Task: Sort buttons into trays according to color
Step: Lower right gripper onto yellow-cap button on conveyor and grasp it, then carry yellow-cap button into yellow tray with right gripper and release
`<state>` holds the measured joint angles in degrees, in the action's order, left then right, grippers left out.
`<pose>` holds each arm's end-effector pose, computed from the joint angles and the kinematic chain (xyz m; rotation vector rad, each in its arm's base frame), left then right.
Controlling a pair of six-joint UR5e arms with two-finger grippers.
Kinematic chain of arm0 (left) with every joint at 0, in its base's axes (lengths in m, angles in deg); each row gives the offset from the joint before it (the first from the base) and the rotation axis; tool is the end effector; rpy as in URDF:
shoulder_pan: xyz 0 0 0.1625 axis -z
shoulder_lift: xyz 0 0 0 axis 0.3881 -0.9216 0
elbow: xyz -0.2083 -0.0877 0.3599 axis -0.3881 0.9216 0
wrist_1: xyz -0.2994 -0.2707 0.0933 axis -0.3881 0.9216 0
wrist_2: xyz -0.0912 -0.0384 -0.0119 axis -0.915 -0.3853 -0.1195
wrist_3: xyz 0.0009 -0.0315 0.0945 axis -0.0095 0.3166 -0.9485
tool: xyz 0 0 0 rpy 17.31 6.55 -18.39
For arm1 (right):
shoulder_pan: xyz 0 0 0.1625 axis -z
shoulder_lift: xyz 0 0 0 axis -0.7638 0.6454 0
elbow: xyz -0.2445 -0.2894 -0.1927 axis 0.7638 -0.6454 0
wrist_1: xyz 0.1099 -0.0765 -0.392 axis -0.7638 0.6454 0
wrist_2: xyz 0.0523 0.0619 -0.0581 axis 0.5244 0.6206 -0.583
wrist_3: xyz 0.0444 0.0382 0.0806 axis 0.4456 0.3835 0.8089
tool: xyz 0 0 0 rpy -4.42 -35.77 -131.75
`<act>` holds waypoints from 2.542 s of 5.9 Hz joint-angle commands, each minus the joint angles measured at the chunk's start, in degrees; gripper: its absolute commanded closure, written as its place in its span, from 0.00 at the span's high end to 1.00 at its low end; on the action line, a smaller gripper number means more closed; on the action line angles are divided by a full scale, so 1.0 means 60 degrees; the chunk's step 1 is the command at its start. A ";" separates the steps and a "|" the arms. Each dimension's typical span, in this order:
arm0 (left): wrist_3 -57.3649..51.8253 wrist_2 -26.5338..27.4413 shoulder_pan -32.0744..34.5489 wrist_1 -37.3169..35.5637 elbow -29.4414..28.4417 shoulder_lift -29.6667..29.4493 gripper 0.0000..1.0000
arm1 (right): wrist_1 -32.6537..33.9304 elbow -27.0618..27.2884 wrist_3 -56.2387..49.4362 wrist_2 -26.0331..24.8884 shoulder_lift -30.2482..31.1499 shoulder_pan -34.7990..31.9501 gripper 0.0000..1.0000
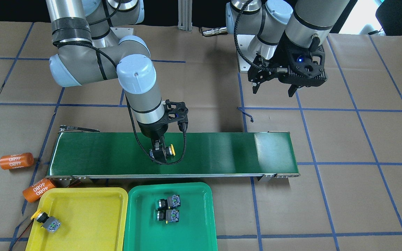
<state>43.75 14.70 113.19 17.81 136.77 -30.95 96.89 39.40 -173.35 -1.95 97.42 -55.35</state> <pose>-0.1405 -0.4845 0.4801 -0.0911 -3.0972 0.0377 0.2871 -0.5276 0.2653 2.3544 -1.9727 0.2853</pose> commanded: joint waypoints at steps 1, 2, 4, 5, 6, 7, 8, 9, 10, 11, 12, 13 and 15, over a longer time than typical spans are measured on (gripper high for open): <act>0.0000 -0.0010 -0.0001 0.0000 0.0011 0.0009 0.99 | -0.0084 0.0202 -0.0414 -0.0313 0.0018 0.0545 1.00; 0.0000 -0.0068 -0.0030 0.0000 -0.0003 0.0009 0.99 | -0.0245 0.0231 -0.0414 -0.0314 0.0018 0.0925 1.00; 0.0000 -0.0069 -0.0030 0.0000 -0.0018 0.0009 0.99 | -0.0291 0.0494 -0.0458 -0.0299 0.0048 0.1293 0.84; 0.0000 -0.0069 -0.0045 0.0044 -0.0018 0.0009 0.99 | -0.0305 0.0495 -0.0777 -0.0313 0.0091 0.1542 0.62; 0.0000 -0.0083 -0.0060 0.0044 -0.0033 0.0009 0.99 | -0.0305 0.0509 -0.1186 -0.0705 0.0121 0.1762 0.38; 0.0000 -0.0098 -0.0045 0.0030 -0.0091 -0.0020 0.99 | -0.0291 0.0495 -0.1422 -0.0782 0.0135 0.1895 0.21; 0.0000 -0.0098 -0.0060 0.0044 -0.0135 -0.0049 0.99 | -0.0291 0.0495 -0.1454 -0.0898 0.0165 0.1998 0.11; 0.0000 -0.0084 -0.0060 0.0059 -0.0164 -0.0064 0.99 | -0.0233 0.0379 -0.1817 -0.0914 0.0281 0.2158 0.10; 0.0000 -0.0084 -0.0074 0.0044 -0.0165 -0.0049 0.99 | -0.0247 0.0073 -0.2081 -0.0885 0.0471 0.2595 0.10; 0.0000 -0.0098 -0.0074 0.0044 -0.0179 -0.0049 0.99 | -0.0203 -0.0669 -0.2461 -0.0827 0.0327 0.2875 0.10; 0.0000 -0.0098 -0.0074 0.0044 -0.0179 -0.0049 0.99 | -0.0188 -0.1620 -0.2479 -0.0870 -0.0370 0.2906 0.10; 0.0000 -0.0084 -0.0074 0.0059 -0.0179 -0.0049 0.99 | -0.0188 -0.2659 -0.2509 -0.0812 -0.1349 0.3052 0.10; 0.0000 -0.0098 -0.0060 0.0044 -0.0165 -0.0049 0.99 | -0.0188 -0.3824 -0.2465 -0.0695 -0.3021 0.3432 0.32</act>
<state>43.75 14.17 112.82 18.13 135.75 -31.23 95.80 19.10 -188.29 -6.41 83.80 -35.74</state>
